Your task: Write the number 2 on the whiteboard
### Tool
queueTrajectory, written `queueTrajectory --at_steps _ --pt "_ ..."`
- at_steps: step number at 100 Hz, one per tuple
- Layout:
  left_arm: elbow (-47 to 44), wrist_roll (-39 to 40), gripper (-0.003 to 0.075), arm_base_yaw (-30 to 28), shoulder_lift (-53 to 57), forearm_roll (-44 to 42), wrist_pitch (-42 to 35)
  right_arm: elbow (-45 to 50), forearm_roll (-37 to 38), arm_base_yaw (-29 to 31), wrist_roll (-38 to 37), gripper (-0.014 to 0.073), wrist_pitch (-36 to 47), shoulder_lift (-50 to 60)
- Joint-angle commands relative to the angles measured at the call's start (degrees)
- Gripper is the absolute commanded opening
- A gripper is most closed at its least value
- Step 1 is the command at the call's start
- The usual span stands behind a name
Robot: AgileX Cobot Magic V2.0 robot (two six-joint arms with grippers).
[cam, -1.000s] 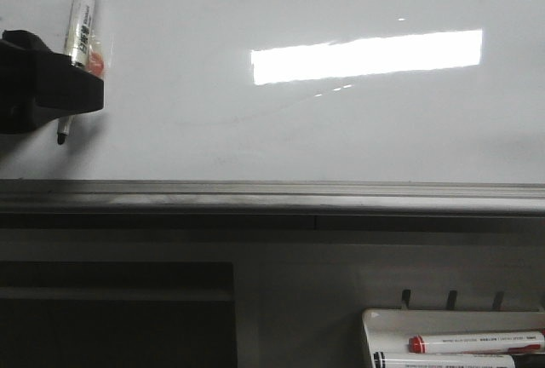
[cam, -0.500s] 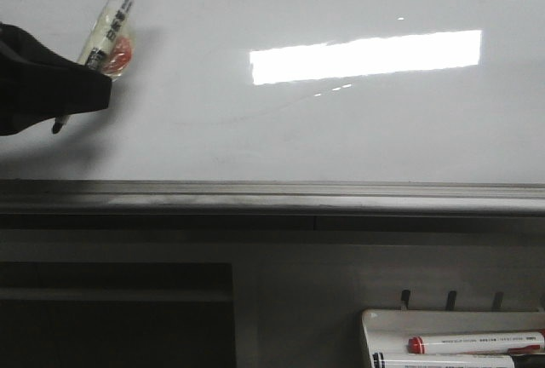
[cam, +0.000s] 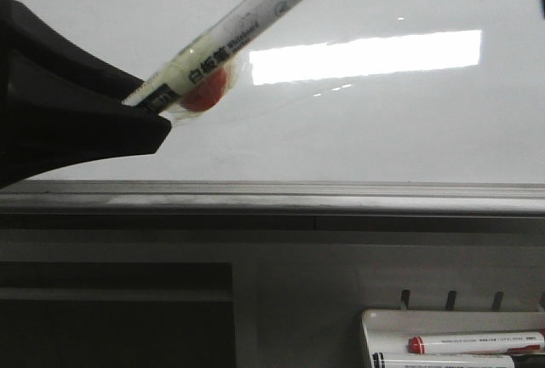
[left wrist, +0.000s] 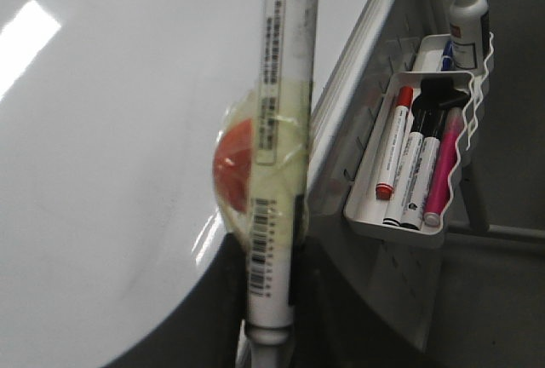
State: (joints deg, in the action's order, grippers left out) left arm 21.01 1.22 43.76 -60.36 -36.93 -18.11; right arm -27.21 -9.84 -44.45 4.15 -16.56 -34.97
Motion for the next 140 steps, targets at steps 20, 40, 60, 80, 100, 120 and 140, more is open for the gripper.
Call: queueTrajectory --at_steps 20,40,60,80,100,120,140 --pt "1.37 0.62 -0.002 0.61 0.82 -5.79 -3.84 -6.21 0.91 -6.27 3.45 0.0408 13.73 -14.74" --pt "1.37 0.52 -0.002 0.61 0.82 -6.02 -3.96 -10.27 0.96 -8.55 3.45 0.0405 16.15 -22.48" --pt "1.37 0.52 -0.002 0.61 0.82 -6.02 -3.76 -11.45 1.04 -10.58 3.45 0.0198 17.56 -26.06" --pt "1.37 0.52 -0.002 0.61 0.82 -6.02 -3.97 -11.45 1.04 -10.58 3.45 -0.0072 18.12 -26.06" --pt "1.86 0.72 0.0162 0.61 1.59 -4.7 -3.75 -11.45 1.04 -10.58 3.45 -0.0072 18.17 -26.06" --pt "1.99 0.72 0.0542 0.61 8.47 0.09 -2.09 -11.35 1.04 -10.58 3.45 -0.0072 17.87 -26.15" --pt "1.99 0.72 0.047 0.49 19.96 6.69 5.72 -12.28 1.04 -7.75 3.54 -0.0072 18.54 -26.15"
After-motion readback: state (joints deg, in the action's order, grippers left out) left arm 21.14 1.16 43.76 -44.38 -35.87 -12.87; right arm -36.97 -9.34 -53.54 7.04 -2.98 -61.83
